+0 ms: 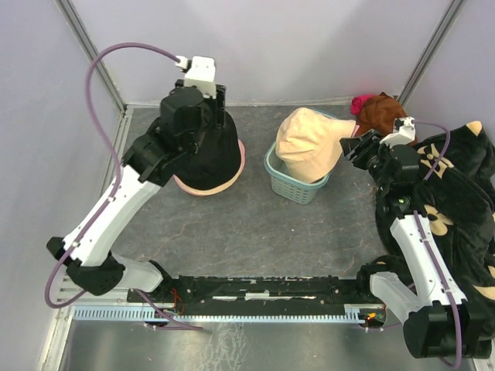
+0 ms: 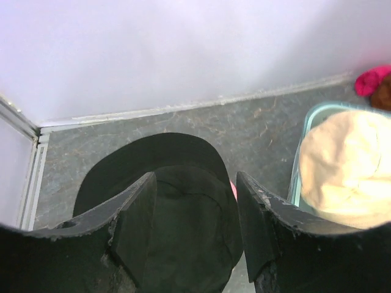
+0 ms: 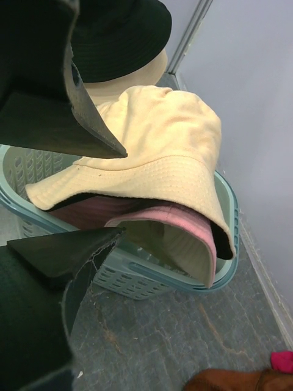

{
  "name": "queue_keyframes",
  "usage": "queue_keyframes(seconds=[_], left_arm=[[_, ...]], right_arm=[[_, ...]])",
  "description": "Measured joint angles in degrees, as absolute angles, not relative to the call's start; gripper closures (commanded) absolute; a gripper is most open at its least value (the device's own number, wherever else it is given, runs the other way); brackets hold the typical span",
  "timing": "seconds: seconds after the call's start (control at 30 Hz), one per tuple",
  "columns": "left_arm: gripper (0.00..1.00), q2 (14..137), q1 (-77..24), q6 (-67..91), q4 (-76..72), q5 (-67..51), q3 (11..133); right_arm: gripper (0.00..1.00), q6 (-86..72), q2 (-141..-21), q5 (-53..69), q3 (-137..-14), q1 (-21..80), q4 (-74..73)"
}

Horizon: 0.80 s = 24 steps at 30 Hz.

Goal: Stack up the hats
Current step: Stack the hat on the hat, then move the bin to the center of the board.

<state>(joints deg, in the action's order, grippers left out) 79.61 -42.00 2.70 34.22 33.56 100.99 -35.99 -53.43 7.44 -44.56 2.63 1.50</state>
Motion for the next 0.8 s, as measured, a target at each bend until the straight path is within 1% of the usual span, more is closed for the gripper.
queue_keyframes(seconds=[0.17,0.3,0.43,0.57,0.67,0.8], left_arm=[[0.33,74.22,-38.65,5.28,31.42,34.02,96.79],[0.31,70.52,-31.90,9.08,29.54,31.55,90.00],[0.29,67.72,-20.45,14.83,28.05,24.40,82.48],[0.27,66.19,-13.39,19.40,27.07,19.20,78.17],[0.27,65.23,-8.38,22.83,25.89,14.59,75.99],[0.27,64.25,-0.64,27.46,22.50,8.10,72.01]], right_arm=[[0.43,-35.68,-51.42,5.65,-44.99,2.63,-2.26],[0.43,-35.38,-48.84,3.77,-46.06,2.63,-5.23],[0.42,-34.50,-46.02,2.31,-48.25,2.63,-7.42],[0.41,-33.80,-45.17,1.87,-51.59,2.92,-8.86],[0.41,-32.91,-45.93,2.17,-55.29,3.73,-9.28],[0.41,-31.66,-50.39,3.97,-62.04,6.42,-9.10]])
